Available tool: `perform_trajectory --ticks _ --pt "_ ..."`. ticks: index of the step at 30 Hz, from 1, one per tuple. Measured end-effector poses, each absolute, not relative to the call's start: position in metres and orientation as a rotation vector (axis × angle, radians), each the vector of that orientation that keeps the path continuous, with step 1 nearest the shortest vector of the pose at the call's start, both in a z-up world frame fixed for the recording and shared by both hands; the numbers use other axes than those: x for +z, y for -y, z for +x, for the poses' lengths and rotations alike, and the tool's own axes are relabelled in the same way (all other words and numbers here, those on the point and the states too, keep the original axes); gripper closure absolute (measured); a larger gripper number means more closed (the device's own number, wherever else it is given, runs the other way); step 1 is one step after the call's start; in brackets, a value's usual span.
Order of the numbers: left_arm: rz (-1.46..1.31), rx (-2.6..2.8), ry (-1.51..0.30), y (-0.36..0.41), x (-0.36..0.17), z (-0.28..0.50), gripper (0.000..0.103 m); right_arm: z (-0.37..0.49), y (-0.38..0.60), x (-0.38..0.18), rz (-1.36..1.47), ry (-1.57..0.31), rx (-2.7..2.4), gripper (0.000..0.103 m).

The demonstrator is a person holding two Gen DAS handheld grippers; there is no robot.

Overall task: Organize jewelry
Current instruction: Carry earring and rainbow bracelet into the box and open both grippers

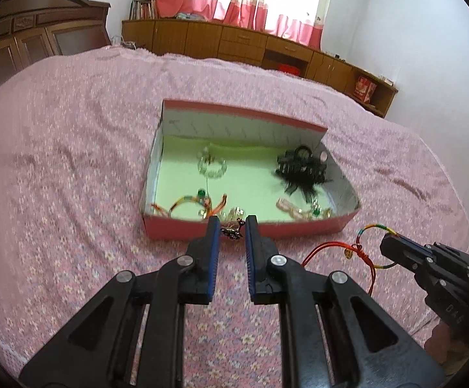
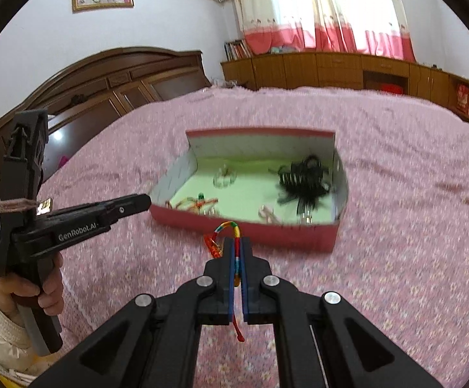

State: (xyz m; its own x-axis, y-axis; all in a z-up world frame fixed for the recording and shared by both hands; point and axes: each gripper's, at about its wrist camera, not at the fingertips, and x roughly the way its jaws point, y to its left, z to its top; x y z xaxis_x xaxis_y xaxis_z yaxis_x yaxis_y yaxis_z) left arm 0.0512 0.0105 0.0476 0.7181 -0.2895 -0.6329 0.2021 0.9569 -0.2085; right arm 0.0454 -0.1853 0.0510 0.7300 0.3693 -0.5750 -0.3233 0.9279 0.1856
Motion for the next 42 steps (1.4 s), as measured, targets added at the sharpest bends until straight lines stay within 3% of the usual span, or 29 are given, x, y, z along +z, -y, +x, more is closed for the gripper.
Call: perform_trajectory --ticks 10,26,42 --pt "-0.113 -0.263 -0.603 -0.002 0.068 0.064 0.096 0.065 0.18 0.073 0.103 -0.53 0.372 0.099" --pt "-0.086 -0.197 -0.451 0.004 0.056 0.104 0.096 0.121 0.161 0.055 0.094 -0.389 0.257 0.099" --pt "-0.102 -0.136 -0.597 -0.003 0.001 0.162 0.096 0.187 0.146 0.008 0.042 -0.538 0.217 0.099"
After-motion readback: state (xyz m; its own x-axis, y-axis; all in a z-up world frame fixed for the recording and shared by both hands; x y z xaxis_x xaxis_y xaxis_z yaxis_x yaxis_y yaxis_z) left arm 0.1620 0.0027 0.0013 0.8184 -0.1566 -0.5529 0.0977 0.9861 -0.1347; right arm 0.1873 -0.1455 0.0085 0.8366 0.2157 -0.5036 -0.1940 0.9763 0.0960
